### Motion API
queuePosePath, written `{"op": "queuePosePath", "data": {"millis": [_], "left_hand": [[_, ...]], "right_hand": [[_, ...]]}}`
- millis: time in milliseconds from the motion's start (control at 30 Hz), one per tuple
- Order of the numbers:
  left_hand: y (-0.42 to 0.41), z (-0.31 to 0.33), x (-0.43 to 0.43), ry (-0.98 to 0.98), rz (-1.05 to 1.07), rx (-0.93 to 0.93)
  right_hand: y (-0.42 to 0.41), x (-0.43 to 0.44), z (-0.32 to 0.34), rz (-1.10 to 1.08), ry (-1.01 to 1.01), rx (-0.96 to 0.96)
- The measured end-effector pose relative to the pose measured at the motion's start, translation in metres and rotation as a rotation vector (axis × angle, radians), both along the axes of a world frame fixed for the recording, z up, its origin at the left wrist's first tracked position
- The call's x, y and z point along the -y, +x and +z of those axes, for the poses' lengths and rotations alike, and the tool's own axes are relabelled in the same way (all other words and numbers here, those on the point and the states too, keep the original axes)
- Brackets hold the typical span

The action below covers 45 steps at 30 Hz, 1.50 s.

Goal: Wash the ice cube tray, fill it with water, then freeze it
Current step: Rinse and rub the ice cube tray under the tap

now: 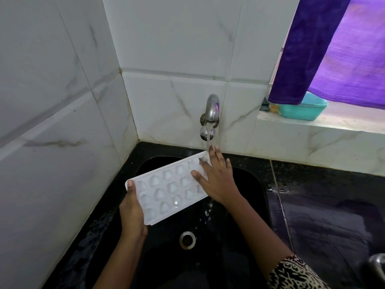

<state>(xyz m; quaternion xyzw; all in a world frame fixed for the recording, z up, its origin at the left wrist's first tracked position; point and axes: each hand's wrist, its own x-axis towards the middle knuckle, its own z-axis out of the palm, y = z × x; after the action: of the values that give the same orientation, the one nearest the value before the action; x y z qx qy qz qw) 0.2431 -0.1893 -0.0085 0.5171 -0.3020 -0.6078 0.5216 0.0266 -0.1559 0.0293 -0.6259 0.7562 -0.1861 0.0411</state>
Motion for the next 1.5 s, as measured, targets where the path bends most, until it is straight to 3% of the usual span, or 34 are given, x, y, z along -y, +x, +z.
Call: {"op": "queuePosePath", "data": {"millis": [100, 200, 400, 533, 967, 1300, 1500], "left_hand": [[0.005, 0.004, 0.005, -0.006, 0.013, -0.037], [0.008, 0.007, 0.008, -0.019, -0.005, -0.061], [0.007, 0.012, 0.002, -0.009, -0.118, -0.194], [0.007, 0.017, 0.003, -0.016, -0.191, -0.304], [0.006, 0.020, 0.012, 0.015, -0.206, -0.548], [0.005, 0.018, 0.007, -0.029, -0.167, -0.487], [0.008, 0.017, 0.006, -0.064, -0.181, -0.451]], "right_hand": [[-0.010, -0.007, -0.002, 0.003, -0.068, 0.282], [-0.014, -0.017, -0.005, -0.042, -0.240, 0.374], [-0.016, -0.023, -0.012, -0.050, -0.267, 0.175], [-0.011, -0.012, -0.009, -0.023, -0.154, 0.042], [-0.011, -0.003, -0.003, 0.028, -0.084, -0.074], [-0.008, -0.004, -0.004, 0.029, 0.038, -0.196], [-0.017, -0.006, 0.003, 0.037, 0.010, -0.209]]}}
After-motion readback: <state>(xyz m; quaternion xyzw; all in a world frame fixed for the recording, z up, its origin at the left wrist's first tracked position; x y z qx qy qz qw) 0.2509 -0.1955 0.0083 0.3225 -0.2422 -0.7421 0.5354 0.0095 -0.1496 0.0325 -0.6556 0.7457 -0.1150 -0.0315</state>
